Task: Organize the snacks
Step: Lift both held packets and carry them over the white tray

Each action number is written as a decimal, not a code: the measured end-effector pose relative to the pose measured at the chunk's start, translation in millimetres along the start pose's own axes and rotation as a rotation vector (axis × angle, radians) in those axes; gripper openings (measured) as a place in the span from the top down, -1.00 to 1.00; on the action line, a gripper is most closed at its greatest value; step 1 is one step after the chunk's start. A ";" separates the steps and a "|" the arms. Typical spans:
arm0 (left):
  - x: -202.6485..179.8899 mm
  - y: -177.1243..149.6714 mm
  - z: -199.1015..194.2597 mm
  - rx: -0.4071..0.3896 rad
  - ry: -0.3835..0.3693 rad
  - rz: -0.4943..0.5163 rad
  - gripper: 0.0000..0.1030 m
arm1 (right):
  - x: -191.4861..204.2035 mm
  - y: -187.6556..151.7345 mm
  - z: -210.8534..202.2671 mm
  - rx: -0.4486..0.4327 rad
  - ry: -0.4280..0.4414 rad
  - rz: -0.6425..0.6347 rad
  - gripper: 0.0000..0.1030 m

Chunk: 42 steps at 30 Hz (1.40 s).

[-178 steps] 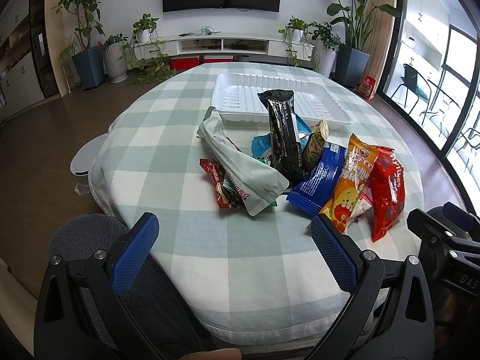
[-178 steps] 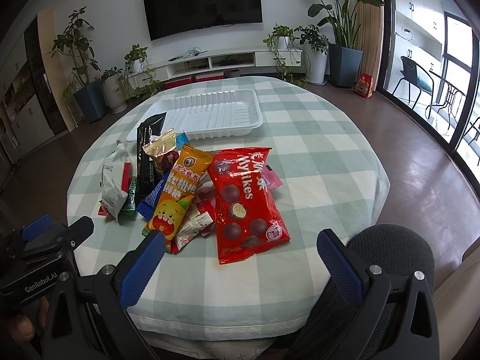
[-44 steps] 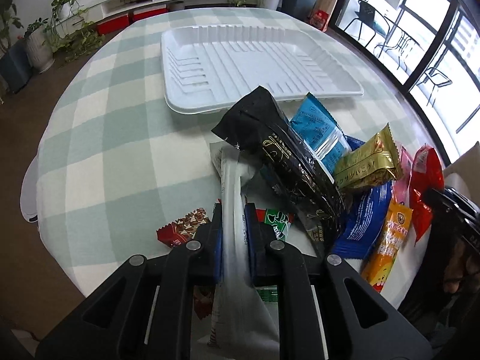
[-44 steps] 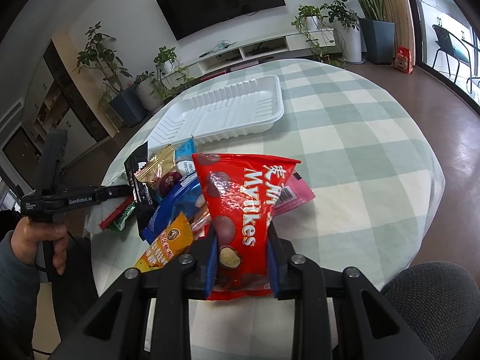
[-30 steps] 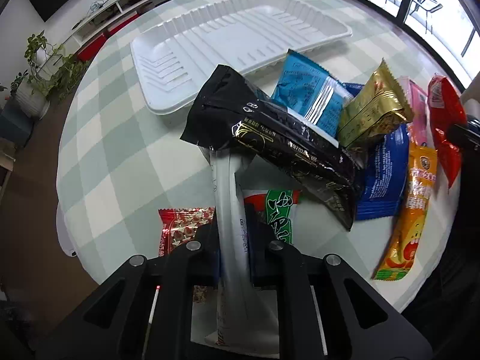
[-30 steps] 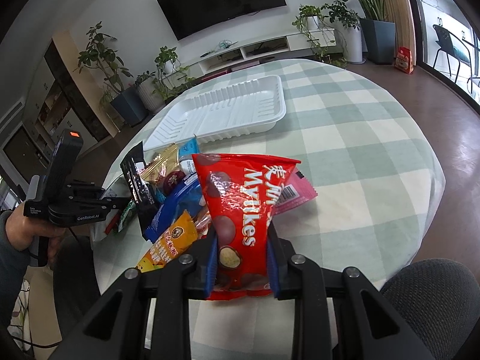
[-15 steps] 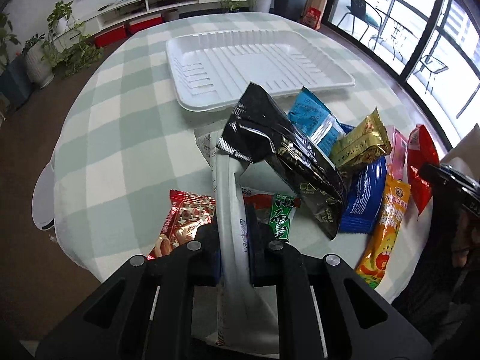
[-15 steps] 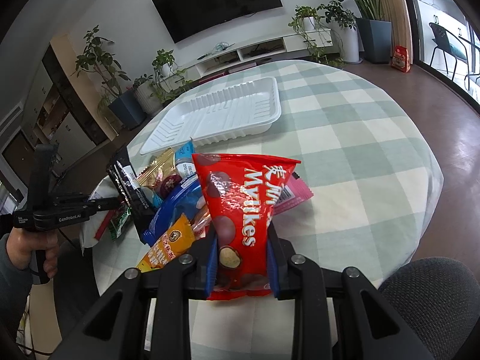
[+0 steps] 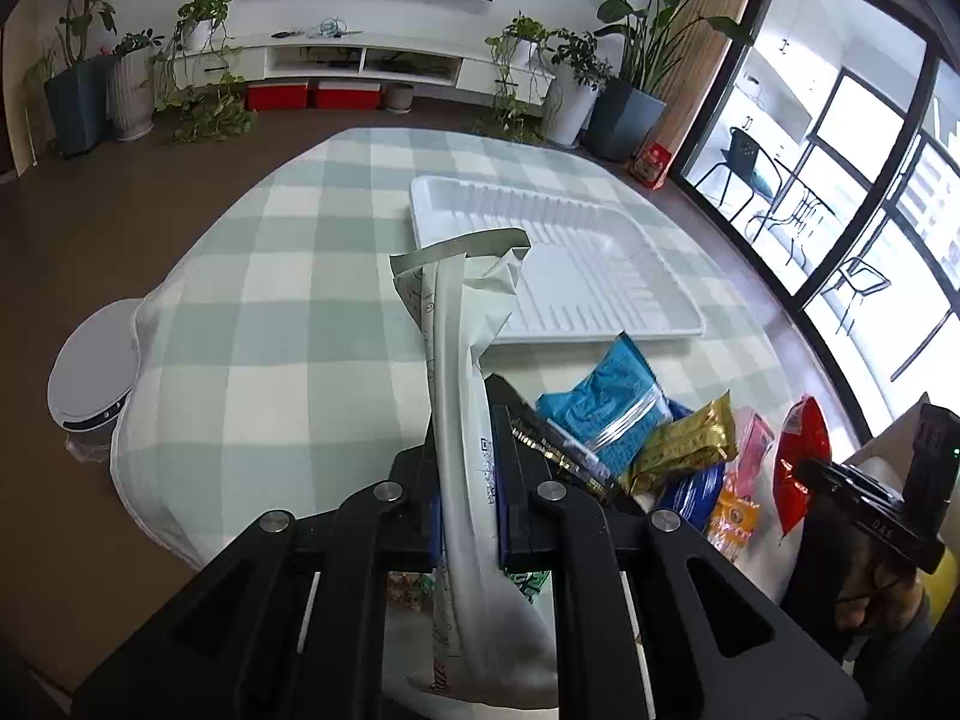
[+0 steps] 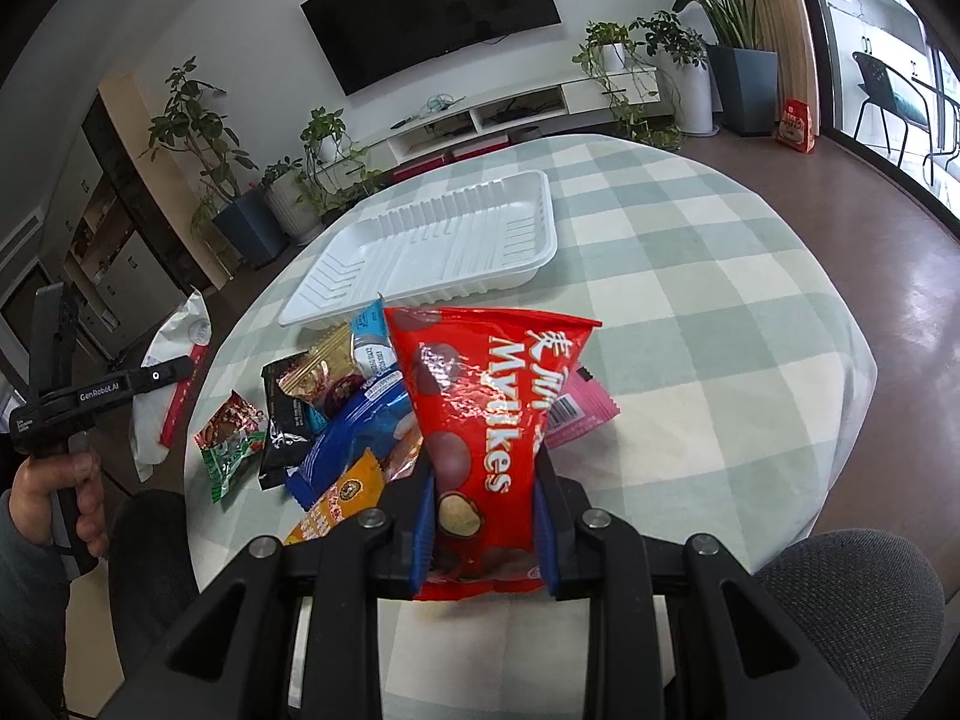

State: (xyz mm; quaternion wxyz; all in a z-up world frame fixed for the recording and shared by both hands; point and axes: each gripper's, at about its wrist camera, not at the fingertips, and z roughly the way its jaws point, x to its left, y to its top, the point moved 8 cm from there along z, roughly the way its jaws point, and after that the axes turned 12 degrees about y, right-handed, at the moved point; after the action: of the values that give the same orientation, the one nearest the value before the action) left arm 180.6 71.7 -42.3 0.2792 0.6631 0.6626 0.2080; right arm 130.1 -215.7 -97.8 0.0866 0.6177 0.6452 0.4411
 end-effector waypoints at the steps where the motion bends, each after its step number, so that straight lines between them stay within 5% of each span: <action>1: -2.5 6.2 -2.7 -0.015 -0.012 -0.003 0.81 | 0.0 2.7 -1.4 -0.004 -0.003 -0.003 0.43; 11: -42.9 94.8 10.3 -0.092 -0.103 0.010 0.80 | 4.2 68.5 -10.7 -0.079 -0.003 -0.061 0.43; 20: -60.9 156.7 74.3 -0.001 -0.064 0.074 0.80 | 11.8 152.3 37.7 -0.025 0.068 -0.105 0.43; 26: -67.0 150.8 135.3 0.141 -0.019 0.127 0.80 | 6.1 187.4 99.1 0.115 0.100 -0.074 0.43; 33: -65.5 142.0 185.0 0.190 0.012 0.110 0.80 | -15.6 182.9 167.2 0.272 0.035 -0.064 0.43; 42: -71.1 132.3 223.3 0.235 0.057 0.127 0.80 | -35.2 171.5 207.3 0.339 -0.048 -0.097 0.43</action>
State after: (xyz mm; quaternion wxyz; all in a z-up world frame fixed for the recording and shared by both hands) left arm 423.2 -15.7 -119.2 0.1670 0.7258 0.6467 0.1648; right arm 397.7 -176.7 -120.5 0.0175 0.6020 0.7370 0.3066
